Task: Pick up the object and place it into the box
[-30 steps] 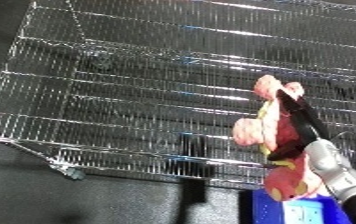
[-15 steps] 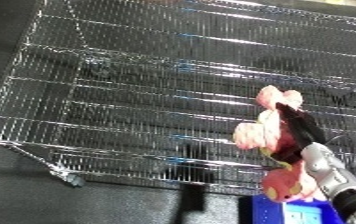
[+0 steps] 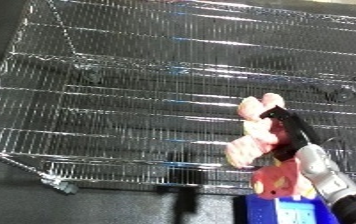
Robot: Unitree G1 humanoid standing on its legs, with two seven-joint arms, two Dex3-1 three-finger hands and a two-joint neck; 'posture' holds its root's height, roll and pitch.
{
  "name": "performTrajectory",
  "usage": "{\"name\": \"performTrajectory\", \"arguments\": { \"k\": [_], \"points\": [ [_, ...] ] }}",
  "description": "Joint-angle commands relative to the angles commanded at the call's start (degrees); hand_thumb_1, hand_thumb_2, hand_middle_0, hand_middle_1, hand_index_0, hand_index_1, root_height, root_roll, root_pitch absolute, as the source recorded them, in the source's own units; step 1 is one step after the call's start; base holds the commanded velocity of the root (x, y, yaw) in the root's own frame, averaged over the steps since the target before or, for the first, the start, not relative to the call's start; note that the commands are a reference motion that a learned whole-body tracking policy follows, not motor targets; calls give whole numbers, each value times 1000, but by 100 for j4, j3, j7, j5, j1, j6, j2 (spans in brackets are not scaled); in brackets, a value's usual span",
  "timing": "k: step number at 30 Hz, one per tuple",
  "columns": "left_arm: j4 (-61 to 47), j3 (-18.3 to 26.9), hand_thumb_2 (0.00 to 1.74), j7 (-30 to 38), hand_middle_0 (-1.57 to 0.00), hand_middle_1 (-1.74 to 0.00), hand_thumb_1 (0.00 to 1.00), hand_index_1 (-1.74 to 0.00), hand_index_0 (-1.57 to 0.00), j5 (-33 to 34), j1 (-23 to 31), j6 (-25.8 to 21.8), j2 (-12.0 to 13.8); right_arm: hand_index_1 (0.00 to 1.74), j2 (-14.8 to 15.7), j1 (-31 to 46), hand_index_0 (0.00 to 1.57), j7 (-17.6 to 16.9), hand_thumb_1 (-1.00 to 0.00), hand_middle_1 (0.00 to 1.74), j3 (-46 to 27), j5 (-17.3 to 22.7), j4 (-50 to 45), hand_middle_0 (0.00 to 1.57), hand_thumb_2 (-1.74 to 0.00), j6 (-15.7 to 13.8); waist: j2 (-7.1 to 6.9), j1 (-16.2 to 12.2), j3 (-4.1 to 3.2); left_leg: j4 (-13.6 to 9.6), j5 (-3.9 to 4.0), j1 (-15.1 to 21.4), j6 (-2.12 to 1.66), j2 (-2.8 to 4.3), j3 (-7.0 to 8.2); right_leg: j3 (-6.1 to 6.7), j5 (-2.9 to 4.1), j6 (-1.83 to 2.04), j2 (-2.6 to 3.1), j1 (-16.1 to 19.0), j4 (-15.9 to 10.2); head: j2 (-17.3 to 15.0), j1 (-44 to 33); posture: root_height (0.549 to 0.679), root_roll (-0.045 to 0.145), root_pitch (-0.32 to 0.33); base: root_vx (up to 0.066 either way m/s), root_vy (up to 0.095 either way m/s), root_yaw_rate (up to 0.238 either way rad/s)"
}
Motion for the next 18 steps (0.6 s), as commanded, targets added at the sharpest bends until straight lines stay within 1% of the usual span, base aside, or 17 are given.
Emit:
{"name": "performTrajectory", "arguments": {
  "k": [4,8,12,13,18],
  "points": [
    [25,62,1740,8,-1570,-1740,1000,-1740,-1570,19,2,28,-43,1740,-44,422,1570,-139,-1000,1740,-493,170,-605,1570,-1740,-78,-33,-89,0,-27,13,168,17,16,30,-10,22,-10,2,166,-43,-62,178,622,51,-183,1,-1,-35],
    [5,105,1740,4,-1570,-1740,1000,-1740,-1570,25,32,74,-107,1740,-21,917,1570,-342,-1000,1740,-1127,349,-1282,1570,-1740,-190,-54,-212,0,5,11,290,36,24,56,5,60,-32,15,288,-68,-93,505,622,53,-207,0,-4,-48],
    [-28,99,1740,-5,-1570,-1740,1000,-1740,-1570,12,32,113,-147,1740,43,1311,1570,-481,-1000,1740,-1630,442,-1815,1570,-1740,-274,-54,-302,0,56,-5,360,49,32,85,21,110,-48,21,384,-110,-88,687,622,55,-225,-9,-3,-52],
    [-35,109,1740,-8,-1570,-1740,1000,-1740,-1570,9,35,123,-161,1740,58,1407,1570,-515,-1000,1740,-1746,454,-1936,1570,-1740,-298,-56,-335,0,70,-11,384,52,34,94,31,121,-51,25,410,-121,-86,841,622,55,-230,-6,1,-85],
    [-32,155,1740,-28,-1570,-1740,1000,-1740,-1570,2,31,168,-244,1740,129,1933,1570,-696,-1000,1740,-2392,467,-2510,1570,-1740,-403,-68,-526,0,134,-54,537,69,42,150,72,165,-65,51,569,-178,-77,1208,623,57,-255,0,6,-92]
  ]
}}
